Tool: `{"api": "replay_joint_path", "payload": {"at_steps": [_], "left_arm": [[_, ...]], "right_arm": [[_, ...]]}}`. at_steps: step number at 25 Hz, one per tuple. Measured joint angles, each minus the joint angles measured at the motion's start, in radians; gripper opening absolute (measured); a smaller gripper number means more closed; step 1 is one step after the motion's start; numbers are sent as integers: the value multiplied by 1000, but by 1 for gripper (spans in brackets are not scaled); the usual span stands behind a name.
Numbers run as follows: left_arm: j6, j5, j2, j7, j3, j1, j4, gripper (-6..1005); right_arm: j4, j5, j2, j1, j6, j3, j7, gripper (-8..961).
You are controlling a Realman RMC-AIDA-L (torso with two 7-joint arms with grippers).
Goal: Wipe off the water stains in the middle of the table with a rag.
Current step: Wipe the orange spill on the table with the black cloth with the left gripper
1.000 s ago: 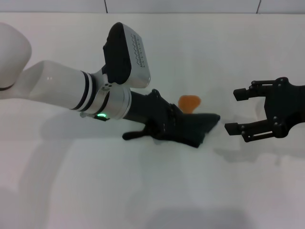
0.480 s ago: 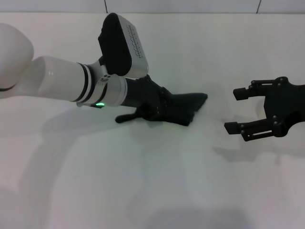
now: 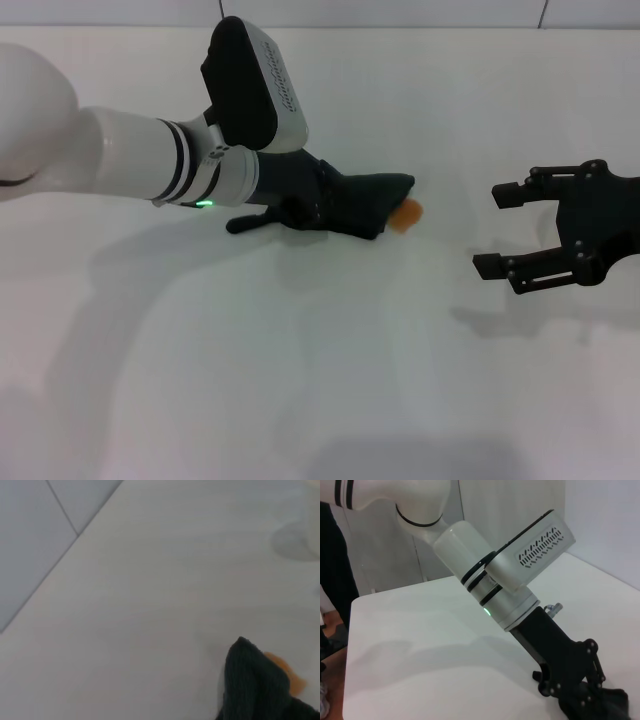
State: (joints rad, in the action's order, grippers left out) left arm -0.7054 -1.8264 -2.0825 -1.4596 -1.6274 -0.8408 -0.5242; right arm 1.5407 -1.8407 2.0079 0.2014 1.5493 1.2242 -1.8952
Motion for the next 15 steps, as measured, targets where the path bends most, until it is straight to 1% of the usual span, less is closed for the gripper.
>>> {"api": "replay_joint_path", "payload": {"at_steps": [5,10,15], "left_arm": [[9,2,-5,3,-2,-7,0,68],[19,32,-9,45,-14,-10,0,68],[21,105,-11,106,-76,-12,0,68]], "right_arm": [[0,0,0,0,0,-1,-1,841],[2,0,0,0,0,0,-1,841],[5,7,0,0,1,0,-1,841]]}}
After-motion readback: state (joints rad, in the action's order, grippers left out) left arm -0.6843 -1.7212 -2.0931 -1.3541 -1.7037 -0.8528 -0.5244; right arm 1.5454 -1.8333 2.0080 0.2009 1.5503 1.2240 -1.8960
